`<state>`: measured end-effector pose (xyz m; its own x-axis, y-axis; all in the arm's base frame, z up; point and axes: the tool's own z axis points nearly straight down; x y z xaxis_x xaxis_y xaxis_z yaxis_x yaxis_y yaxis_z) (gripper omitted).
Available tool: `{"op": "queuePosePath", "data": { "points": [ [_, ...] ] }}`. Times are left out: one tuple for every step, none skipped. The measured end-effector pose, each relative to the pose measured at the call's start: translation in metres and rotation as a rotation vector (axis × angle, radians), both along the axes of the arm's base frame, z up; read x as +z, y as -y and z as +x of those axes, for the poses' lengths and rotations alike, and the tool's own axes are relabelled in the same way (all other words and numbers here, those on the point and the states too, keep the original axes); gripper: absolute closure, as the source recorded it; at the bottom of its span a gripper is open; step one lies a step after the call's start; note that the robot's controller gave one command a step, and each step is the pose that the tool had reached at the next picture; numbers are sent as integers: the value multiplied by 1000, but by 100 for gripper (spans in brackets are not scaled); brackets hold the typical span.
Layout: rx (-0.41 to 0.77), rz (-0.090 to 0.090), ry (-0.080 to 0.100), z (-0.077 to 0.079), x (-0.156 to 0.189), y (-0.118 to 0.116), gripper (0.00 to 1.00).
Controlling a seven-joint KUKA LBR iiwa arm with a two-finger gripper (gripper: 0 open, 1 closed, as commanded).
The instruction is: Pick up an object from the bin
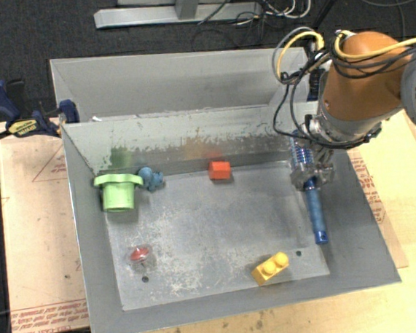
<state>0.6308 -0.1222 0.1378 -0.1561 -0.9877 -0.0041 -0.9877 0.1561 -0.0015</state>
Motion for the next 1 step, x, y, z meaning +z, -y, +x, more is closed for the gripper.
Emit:
{"op": "queuePosePath", "data": {
  "points": [
    [-4, -2, 4, 1, 54, -1, 100]
  ]
}}
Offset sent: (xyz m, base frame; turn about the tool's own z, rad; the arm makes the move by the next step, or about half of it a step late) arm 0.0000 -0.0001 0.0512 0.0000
